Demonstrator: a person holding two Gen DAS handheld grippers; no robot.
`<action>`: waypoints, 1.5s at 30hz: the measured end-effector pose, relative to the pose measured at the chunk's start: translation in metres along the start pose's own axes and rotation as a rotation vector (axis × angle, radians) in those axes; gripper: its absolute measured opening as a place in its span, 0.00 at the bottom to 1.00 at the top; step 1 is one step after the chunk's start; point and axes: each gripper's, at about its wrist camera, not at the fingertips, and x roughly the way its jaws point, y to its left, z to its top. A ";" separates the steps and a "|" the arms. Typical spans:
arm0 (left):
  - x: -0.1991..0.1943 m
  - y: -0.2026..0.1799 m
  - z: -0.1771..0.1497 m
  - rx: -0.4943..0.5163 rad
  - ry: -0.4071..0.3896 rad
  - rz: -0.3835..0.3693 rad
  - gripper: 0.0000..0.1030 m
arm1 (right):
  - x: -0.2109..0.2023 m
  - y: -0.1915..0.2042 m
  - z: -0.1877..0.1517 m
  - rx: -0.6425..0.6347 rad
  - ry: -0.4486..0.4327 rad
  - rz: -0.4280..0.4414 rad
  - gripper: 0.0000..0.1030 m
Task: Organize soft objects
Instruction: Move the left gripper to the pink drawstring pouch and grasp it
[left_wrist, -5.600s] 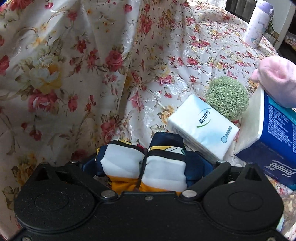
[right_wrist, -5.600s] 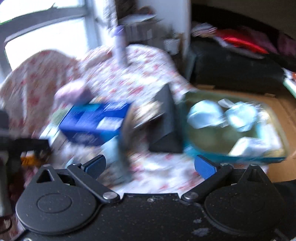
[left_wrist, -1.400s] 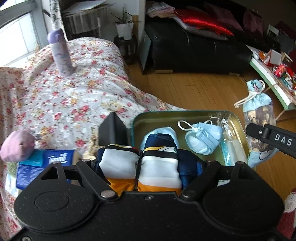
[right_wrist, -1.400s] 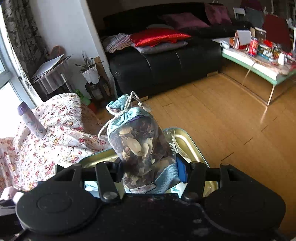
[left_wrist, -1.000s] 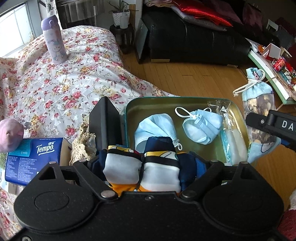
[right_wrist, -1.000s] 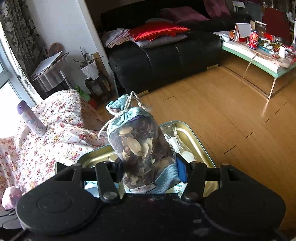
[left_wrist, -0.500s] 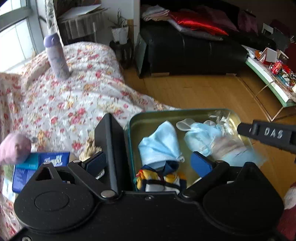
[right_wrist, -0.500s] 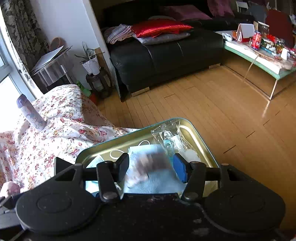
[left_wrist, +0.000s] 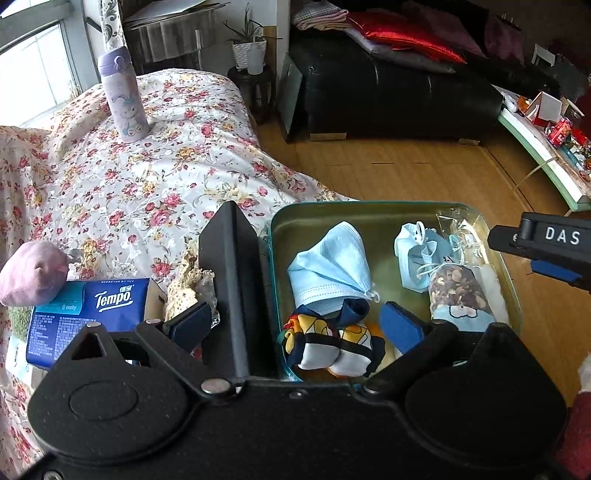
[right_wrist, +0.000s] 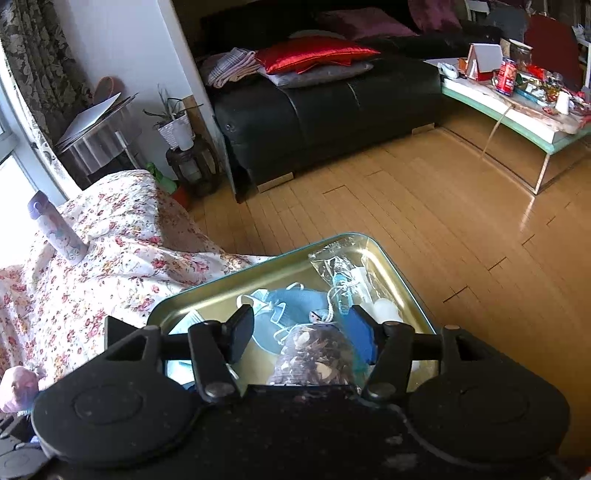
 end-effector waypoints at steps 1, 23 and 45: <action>-0.001 0.000 -0.001 -0.001 -0.001 -0.001 0.92 | 0.000 -0.001 0.000 0.007 0.000 -0.001 0.58; -0.033 0.061 -0.030 -0.043 -0.044 0.085 0.92 | 0.000 0.011 -0.008 -0.048 -0.013 -0.041 0.92; -0.021 0.190 0.012 -0.199 -0.116 0.433 0.95 | 0.001 0.028 -0.017 -0.149 -0.010 -0.063 0.98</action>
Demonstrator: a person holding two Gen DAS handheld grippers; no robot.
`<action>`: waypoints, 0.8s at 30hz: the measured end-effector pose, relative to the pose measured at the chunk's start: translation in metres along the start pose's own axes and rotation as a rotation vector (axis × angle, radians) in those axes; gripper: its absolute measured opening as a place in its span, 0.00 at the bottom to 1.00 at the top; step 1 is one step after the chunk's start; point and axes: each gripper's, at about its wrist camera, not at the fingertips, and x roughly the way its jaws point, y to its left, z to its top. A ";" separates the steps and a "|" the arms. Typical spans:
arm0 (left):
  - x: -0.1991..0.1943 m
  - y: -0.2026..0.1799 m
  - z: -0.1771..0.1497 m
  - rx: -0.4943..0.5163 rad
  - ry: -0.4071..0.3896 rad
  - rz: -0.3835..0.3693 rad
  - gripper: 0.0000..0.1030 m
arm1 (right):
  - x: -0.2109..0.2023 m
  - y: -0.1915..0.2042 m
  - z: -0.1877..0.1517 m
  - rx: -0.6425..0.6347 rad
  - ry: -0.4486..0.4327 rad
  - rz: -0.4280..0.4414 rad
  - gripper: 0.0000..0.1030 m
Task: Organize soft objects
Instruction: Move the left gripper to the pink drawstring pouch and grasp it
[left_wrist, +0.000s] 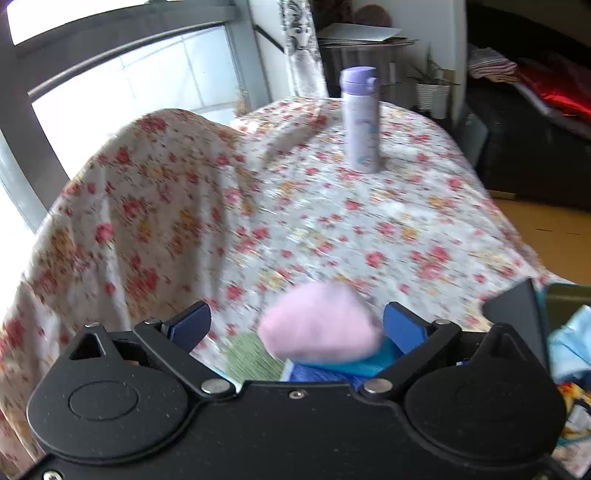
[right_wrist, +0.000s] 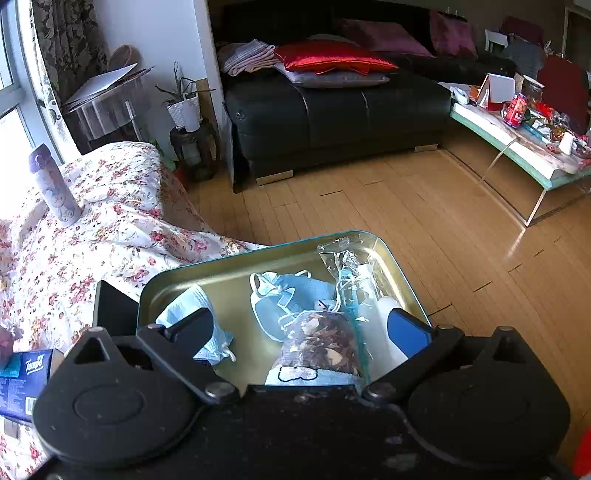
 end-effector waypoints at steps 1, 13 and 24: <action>0.004 0.001 0.002 0.005 0.001 0.011 0.95 | 0.000 0.000 0.000 -0.002 0.002 0.000 0.99; 0.042 -0.006 0.004 0.051 0.083 0.001 0.94 | 0.006 0.013 -0.002 -0.053 0.026 -0.010 0.99; 0.022 -0.003 -0.012 0.067 0.072 -0.082 0.50 | 0.009 0.017 -0.003 -0.070 0.035 -0.012 0.99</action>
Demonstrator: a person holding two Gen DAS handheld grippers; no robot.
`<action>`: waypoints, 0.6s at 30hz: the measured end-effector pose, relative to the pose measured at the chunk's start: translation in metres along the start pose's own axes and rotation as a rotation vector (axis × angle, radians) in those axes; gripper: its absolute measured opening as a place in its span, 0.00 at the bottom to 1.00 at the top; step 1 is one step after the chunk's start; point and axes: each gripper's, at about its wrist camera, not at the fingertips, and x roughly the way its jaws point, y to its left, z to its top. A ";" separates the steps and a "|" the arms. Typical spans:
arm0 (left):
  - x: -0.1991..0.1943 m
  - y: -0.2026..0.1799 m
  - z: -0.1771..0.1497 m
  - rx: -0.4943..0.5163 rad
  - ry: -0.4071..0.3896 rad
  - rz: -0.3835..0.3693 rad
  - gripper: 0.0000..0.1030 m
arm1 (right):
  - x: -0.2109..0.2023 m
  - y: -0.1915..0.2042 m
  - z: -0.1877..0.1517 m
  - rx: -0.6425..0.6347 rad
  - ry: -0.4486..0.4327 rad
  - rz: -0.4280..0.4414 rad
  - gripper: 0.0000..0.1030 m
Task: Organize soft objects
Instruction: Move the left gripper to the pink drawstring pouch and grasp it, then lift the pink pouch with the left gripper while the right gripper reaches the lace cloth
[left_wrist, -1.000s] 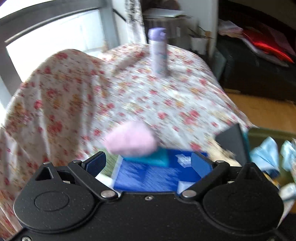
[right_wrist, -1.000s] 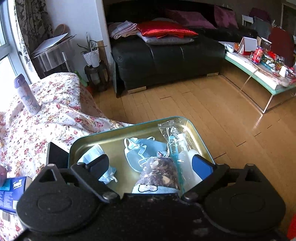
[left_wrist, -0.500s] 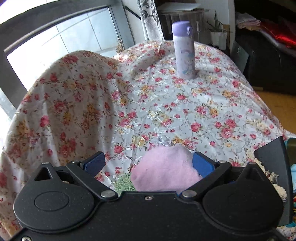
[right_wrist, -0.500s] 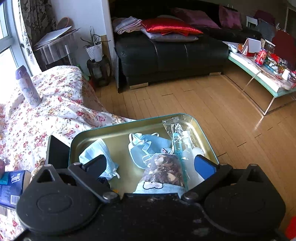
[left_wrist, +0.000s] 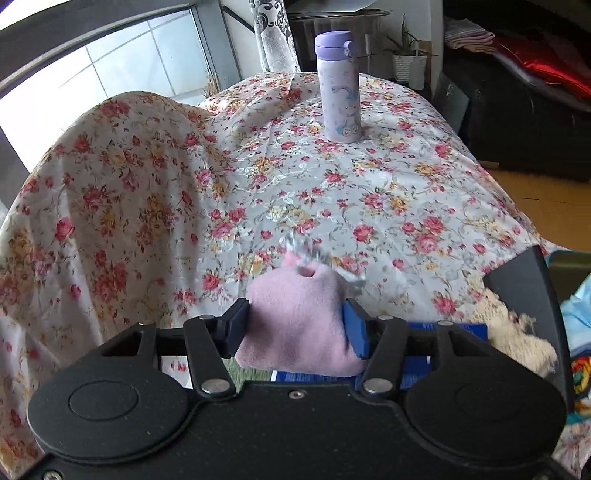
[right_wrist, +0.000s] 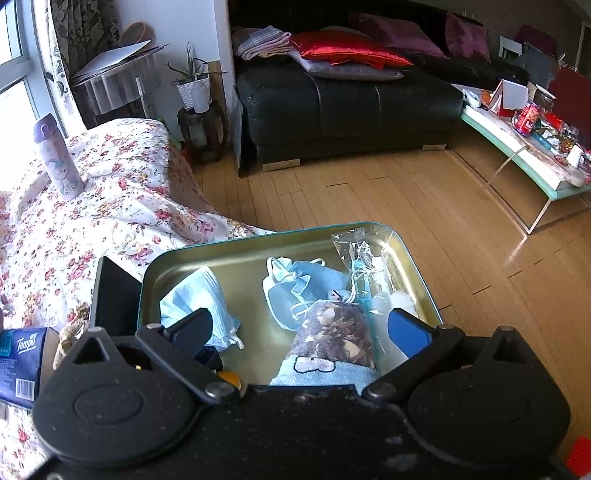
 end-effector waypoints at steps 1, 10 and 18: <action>-0.003 0.002 -0.004 -0.006 0.002 -0.006 0.49 | 0.000 0.000 0.000 -0.001 -0.001 0.000 0.99; -0.033 0.019 -0.048 -0.033 0.034 -0.035 0.42 | -0.003 0.003 -0.003 -0.019 -0.015 0.019 0.99; -0.032 0.035 -0.092 -0.115 0.116 -0.057 0.43 | -0.008 0.013 -0.010 -0.062 -0.034 0.020 0.99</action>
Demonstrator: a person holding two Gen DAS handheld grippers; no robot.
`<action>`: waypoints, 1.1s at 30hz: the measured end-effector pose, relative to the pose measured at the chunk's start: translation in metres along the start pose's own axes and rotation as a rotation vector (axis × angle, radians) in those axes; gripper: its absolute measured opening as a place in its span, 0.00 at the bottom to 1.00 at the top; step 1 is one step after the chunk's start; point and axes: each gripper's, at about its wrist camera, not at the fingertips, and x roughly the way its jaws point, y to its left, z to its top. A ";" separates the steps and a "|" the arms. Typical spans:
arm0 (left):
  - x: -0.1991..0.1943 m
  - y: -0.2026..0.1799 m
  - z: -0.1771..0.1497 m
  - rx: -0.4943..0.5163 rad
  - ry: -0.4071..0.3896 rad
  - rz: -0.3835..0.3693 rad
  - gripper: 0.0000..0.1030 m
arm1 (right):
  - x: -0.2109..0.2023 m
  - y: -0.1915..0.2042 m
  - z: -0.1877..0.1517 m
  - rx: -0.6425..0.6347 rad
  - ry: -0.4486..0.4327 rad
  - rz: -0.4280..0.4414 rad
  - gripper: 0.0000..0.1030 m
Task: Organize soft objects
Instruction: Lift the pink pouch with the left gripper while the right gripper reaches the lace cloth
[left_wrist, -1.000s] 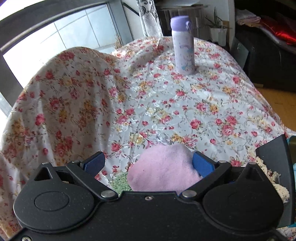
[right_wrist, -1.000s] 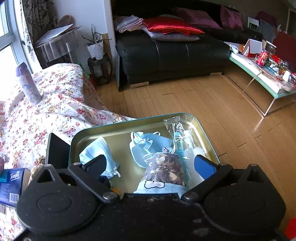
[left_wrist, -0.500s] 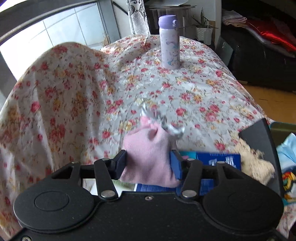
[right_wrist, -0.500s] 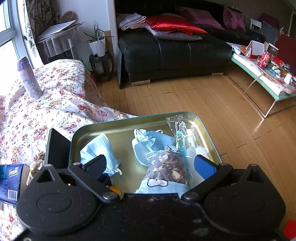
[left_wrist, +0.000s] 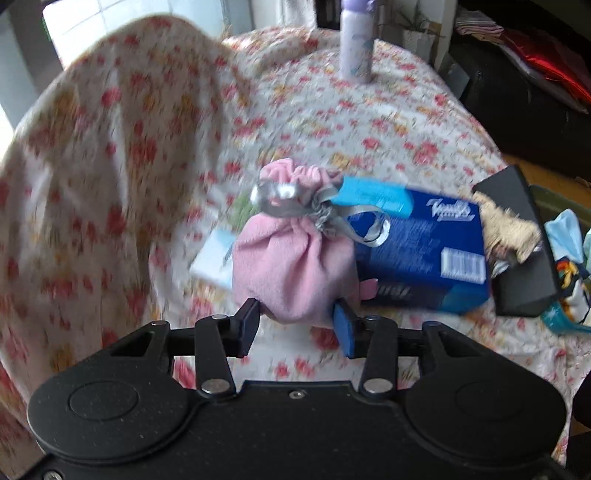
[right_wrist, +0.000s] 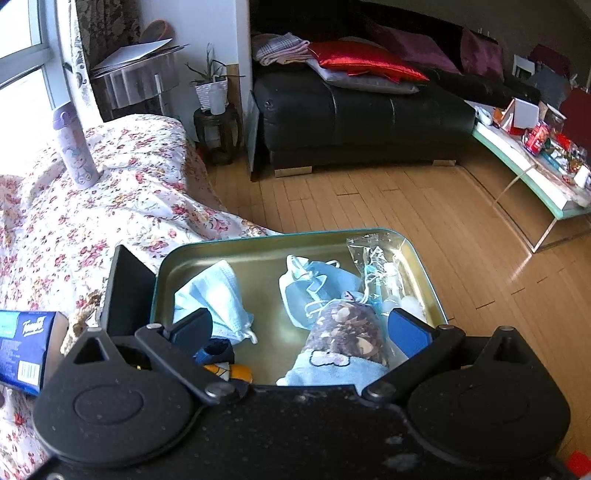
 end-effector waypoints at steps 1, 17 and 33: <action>0.002 0.002 -0.005 -0.009 0.003 0.010 0.44 | -0.001 0.002 -0.002 -0.002 -0.003 0.007 0.99; 0.030 -0.015 -0.074 -0.215 0.120 -0.045 0.85 | -0.052 0.086 -0.038 -0.172 -0.157 0.121 0.98; 0.050 0.002 -0.073 -0.271 0.033 0.072 0.98 | -0.021 0.203 -0.085 -0.906 -0.170 0.153 0.97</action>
